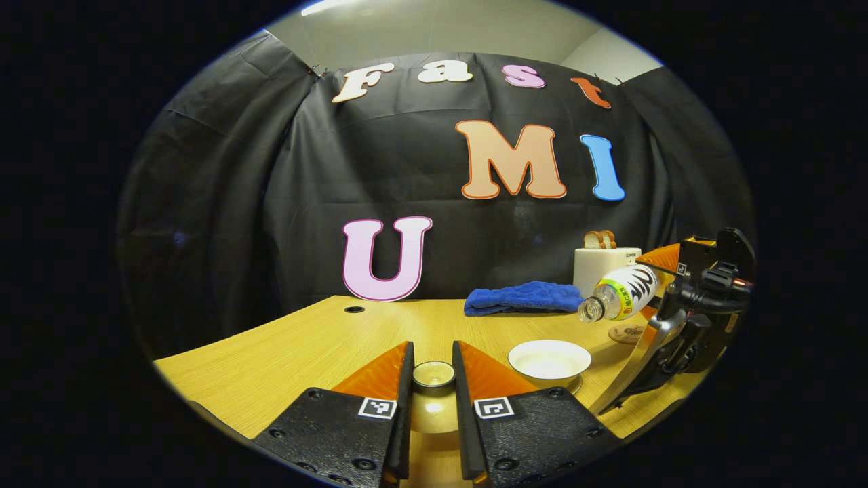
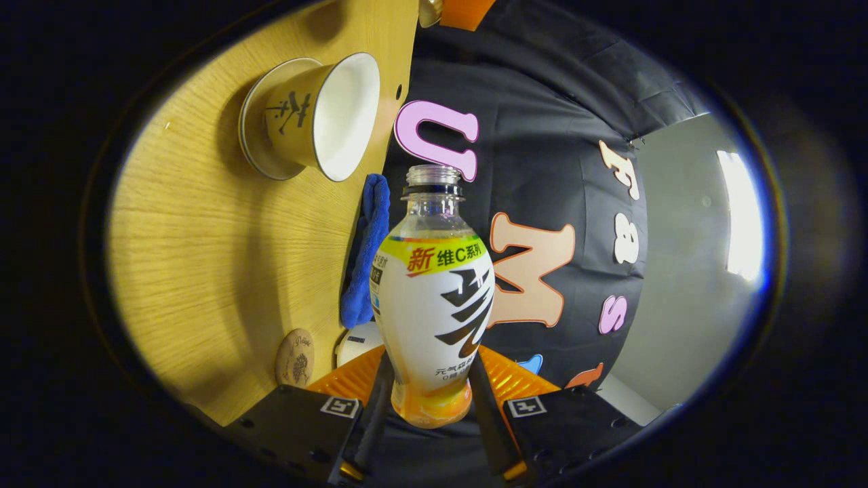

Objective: Open the teacup lid with one hand, grasp the water bottle and pour water into the teacup with the other hand; after pouring, place the water bottle on the coaster and then close the teacup lid.

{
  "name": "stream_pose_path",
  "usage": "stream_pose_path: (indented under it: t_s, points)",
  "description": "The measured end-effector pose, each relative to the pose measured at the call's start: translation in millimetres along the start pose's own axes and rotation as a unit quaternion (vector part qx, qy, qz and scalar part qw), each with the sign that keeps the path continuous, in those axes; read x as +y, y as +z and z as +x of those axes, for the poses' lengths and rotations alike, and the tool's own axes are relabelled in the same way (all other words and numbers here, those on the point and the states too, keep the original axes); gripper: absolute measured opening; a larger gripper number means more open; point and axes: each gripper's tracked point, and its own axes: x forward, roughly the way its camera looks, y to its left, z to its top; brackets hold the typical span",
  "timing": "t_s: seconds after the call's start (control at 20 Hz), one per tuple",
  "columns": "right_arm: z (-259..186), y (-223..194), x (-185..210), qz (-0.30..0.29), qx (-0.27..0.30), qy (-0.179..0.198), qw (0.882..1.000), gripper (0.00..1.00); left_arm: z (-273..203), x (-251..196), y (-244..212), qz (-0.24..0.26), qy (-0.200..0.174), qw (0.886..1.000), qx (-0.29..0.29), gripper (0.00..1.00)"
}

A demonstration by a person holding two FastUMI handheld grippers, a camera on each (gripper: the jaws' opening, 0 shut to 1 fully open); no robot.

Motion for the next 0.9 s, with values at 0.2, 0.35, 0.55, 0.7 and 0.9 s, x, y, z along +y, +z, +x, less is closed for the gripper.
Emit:
stream_pose_path:
  t_s: [0.2,0.35,0.55,0.7,0.9]
  points:
    - [-0.8,7.3,-6.8,-0.033,-0.013,-0.021,0.999,0.64,0.0,0.1,-0.2,0.0,0.0,1.0,0.0,0.27]
    - [-0.6,9.4,-7.2,-0.046,-0.016,-0.03,0.998,0.64,-0.2,0.4,0.6,0.0,0.0,1.0,0.0,0.29]
    - [-0.7,16.8,-9.7,-0.064,-0.023,-0.044,0.997,0.64,0.2,0.5,0.5,0.0,0.0,1.0,0.0,0.27]
    - [2.8,18.6,-14.3,-0.086,-0.028,-0.06,0.994,0.63,-0.7,0.4,0.2,0.0,0.0,1.0,0.0,0.27]
    - [3.5,18.0,-20.4,-0.101,-0.03,-0.077,0.991,0.64,-0.1,0.7,0.3,0.0,0.0,1.0,0.0,0.27]
